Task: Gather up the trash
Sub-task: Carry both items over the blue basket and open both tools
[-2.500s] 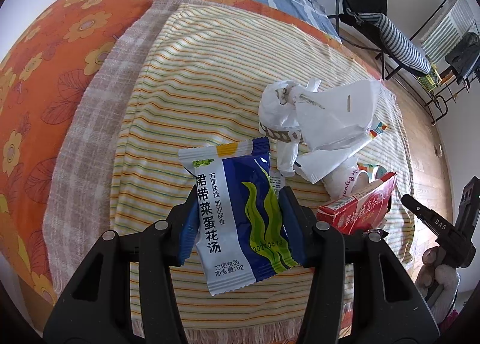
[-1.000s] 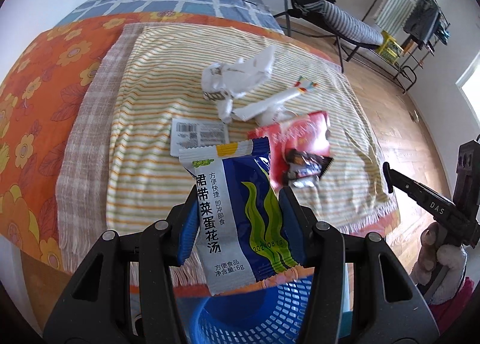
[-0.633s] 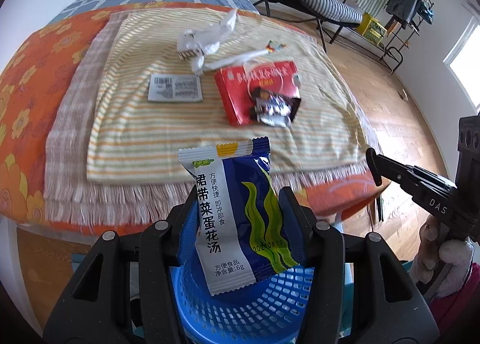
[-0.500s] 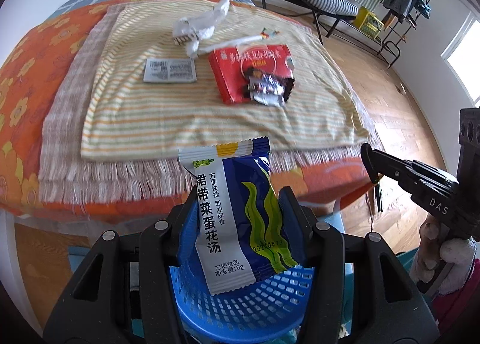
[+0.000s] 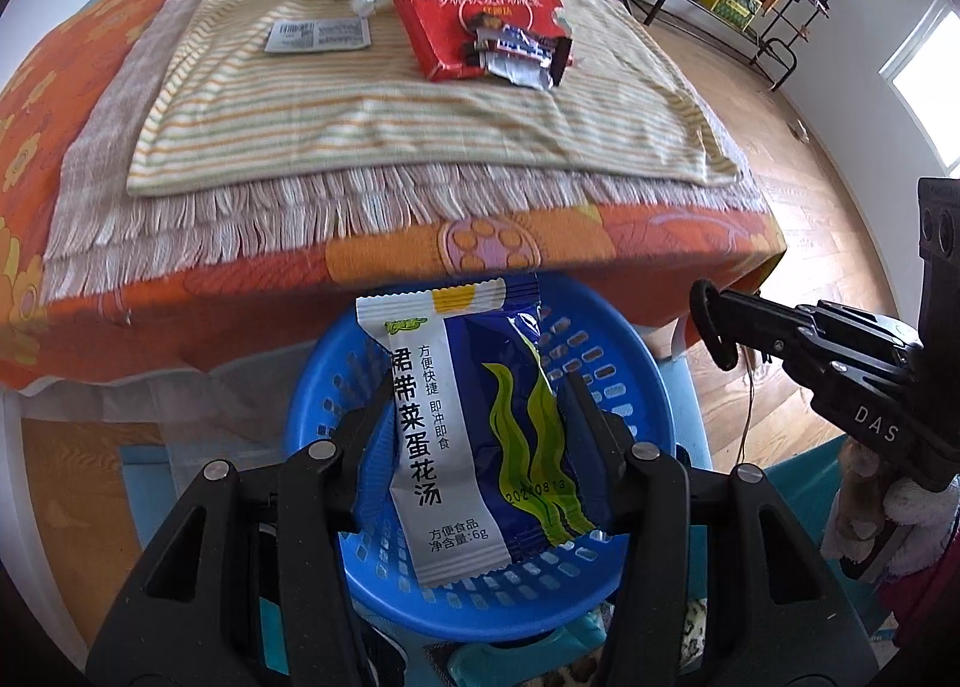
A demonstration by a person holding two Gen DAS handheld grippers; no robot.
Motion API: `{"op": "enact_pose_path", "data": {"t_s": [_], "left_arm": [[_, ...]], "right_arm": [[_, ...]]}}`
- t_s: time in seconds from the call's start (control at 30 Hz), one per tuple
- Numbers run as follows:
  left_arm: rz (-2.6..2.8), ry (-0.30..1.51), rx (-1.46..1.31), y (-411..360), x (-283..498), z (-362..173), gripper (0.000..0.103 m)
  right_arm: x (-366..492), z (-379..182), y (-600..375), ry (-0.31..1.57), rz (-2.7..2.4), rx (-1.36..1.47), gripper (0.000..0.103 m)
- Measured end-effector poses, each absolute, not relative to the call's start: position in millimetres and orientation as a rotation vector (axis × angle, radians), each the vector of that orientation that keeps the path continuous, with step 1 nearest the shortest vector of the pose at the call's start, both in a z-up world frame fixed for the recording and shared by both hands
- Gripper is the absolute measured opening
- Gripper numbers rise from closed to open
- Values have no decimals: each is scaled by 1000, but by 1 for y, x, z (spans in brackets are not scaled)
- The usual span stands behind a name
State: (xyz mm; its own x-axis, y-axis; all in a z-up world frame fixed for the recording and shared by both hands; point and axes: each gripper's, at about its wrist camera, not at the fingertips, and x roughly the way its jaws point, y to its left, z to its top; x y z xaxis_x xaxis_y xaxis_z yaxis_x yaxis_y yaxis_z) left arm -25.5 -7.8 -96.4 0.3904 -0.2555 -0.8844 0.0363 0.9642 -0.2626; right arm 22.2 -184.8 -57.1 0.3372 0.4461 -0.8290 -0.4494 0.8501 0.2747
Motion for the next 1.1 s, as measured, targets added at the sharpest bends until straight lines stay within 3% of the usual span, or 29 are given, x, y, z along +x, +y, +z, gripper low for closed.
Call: {"op": "enact_pose_path", "data": {"t_s": [0.43, 0.53, 0.6, 0.67, 0.73, 1.1], "left_arm": [[-192, 1207, -204, -9, -32, -112, 54], [-186, 1207, -207, -7, -33, -112, 64], [-185, 1206, -208, -6, -33, -111, 64], [-182, 1205, -208, -5, -34, -111, 64], [-179, 1205, -211, -4, -34, -111, 64], [-180, 1211, -213, -4, -30, -109, 64]], "right_arm": [[6, -78, -176, 1141, 628, -37, 3], [5, -79, -173, 1146, 629, -51, 3], [5, -81, -173, 1153, 630, -52, 7], [7, -82, -172, 1160, 629, -50, 29], [7, -82, -173, 1154, 632, -41, 45], [12, -80, -174, 1155, 624, -32, 56]]}}
